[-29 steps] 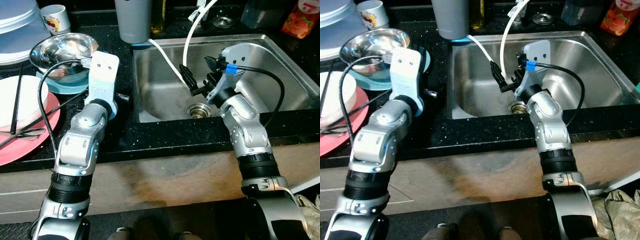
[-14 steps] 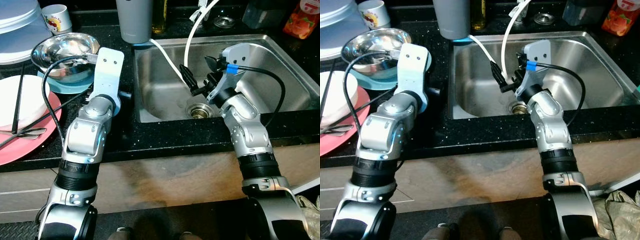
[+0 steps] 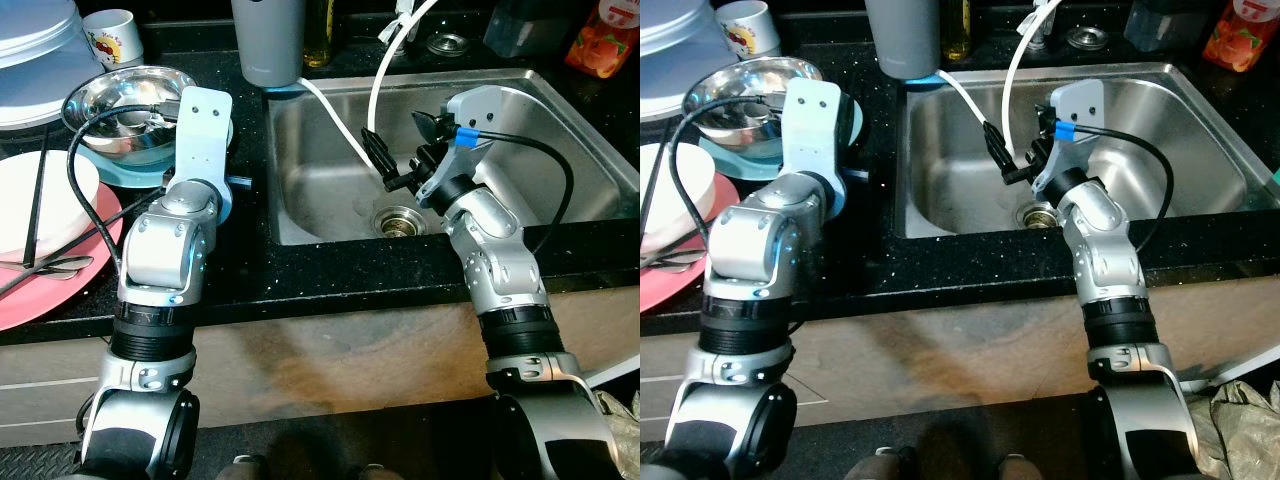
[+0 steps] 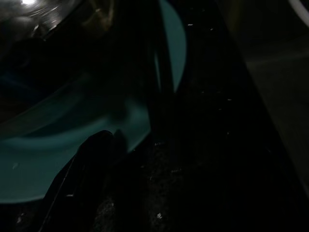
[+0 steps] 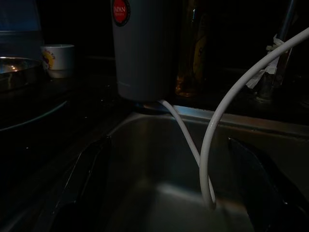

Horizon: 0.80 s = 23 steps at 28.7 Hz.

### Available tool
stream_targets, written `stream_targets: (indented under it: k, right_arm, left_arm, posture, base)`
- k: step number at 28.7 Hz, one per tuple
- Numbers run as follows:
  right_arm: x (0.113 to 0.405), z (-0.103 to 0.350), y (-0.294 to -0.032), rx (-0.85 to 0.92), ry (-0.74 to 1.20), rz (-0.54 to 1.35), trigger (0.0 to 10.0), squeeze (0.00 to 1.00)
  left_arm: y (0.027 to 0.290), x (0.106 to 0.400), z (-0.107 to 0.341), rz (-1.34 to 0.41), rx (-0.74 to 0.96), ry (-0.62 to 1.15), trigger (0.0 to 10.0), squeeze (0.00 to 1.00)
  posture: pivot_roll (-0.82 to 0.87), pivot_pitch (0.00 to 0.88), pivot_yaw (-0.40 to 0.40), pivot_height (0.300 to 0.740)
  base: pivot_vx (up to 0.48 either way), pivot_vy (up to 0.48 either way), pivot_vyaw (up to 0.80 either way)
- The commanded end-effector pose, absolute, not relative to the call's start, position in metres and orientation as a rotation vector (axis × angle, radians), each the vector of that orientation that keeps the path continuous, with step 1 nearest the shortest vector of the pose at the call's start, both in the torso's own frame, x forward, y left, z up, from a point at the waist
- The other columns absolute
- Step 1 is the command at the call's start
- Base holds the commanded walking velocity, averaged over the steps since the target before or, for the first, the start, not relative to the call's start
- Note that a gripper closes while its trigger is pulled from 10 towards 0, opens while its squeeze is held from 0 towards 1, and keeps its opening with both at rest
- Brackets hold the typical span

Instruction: Kitchen organization

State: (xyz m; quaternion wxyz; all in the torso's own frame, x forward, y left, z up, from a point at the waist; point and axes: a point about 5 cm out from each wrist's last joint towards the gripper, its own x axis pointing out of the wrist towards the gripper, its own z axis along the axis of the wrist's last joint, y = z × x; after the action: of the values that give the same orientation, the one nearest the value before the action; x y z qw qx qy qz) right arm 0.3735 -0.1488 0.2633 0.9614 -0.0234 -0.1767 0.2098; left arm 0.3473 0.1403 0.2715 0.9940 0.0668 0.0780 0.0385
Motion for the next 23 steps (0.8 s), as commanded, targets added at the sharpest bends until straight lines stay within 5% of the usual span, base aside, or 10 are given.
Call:
stream_targets:
  k: [1, 5, 6, 7, 15, 16, 17, 18, 20, 23]
  right_arm:
    - [0.3736, 0.2625, -0.1516, -0.039, -0.360, 0.421, 10.0, 0.00]
    - [0.3736, 0.2626, -0.1516, -0.039, -0.361, 0.421, 10.0, 0.00]
    - [0.3735, 0.2626, -0.1515, -0.038, -0.362, 0.422, 10.0, 0.00]
    - [0.3735, 0.2626, -0.1515, -0.038, -0.362, 0.421, 10.0, 0.00]
    - [0.3734, 0.2636, -0.1518, -0.038, -0.367, 0.419, 10.0, 0.00]
    - [0.3734, 0.2637, -0.1519, -0.038, -0.368, 0.419, 10.0, 0.00]
    - [0.3734, 0.2637, -0.1519, -0.038, -0.368, 0.419, 10.0, 0.00]
    - [0.3735, 0.2638, -0.1520, -0.038, -0.368, 0.418, 10.0, 0.00]
    - [0.3738, 0.2642, -0.1519, -0.038, -0.369, 0.418, 10.0, 0.00]
    - [0.3741, 0.2646, -0.1519, -0.038, -0.370, 0.418, 10.0, 0.00]
  left_arm:
    - [0.1402, 0.3473, 0.2602, 0.064, 0.124, 0.223, 0.1, 0.00]
    - [0.1403, 0.3470, 0.2603, 0.065, 0.124, 0.230, 0.0, 0.00]
    - [0.1406, 0.3468, 0.2603, 0.071, 0.131, 0.237, 8.1, 0.00]
    - [0.1408, 0.3468, 0.2603, 0.072, 0.132, 0.242, 10.0, 0.00]
    - [0.1424, 0.3467, 0.2640, 0.076, 0.132, 0.234, 10.0, 0.00]
    - [0.1428, 0.3467, 0.2649, 0.078, 0.130, 0.228, 5.2, 0.00]
    - [0.1428, 0.3467, 0.2649, 0.078, 0.130, 0.228, 5.2, 0.00]
    - [0.1431, 0.3467, 0.2655, 0.079, 0.129, 0.224, 2.2, 0.00]
    - [0.1442, 0.3467, 0.2671, 0.082, 0.124, 0.217, 0.0, 0.00]
    - [0.1453, 0.3465, 0.2688, 0.087, 0.122, 0.211, 0.0, 0.00]
  posture:
    - [0.01, 0.172, 0.009, 0.740]
    - [0.01, 0.167, 0.010, 0.740]
    - [0.01, 0.164, 0.011, 0.740]
    - [0.01, 0.164, 0.011, 0.740]
    - [0.01, 0.162, 0.011, 0.740]
    - [0.01, 0.162, 0.011, 0.740]
    - [0.01, 0.162, 0.011, 0.740]
    - [0.01, 0.162, 0.011, 0.740]
    - [0.01, 0.166, 0.010, 0.740]
    - [0.01, 0.167, 0.009, 0.740]
  base:
    - [0.000, 0.000, 0.00]
    - [0.000, 0.000, 0.00]
    - [0.000, 0.000, 0.00]
    - [0.000, 0.000, 0.00]
    - [0.000, 0.000, 0.00]
    - [0.000, 0.000, 0.00]
    - [0.000, 0.000, 0.00]
    - [0.000, 0.000, 0.00]
    - [0.000, 0.000, 0.00]
    - [0.000, 0.000, 0.00]
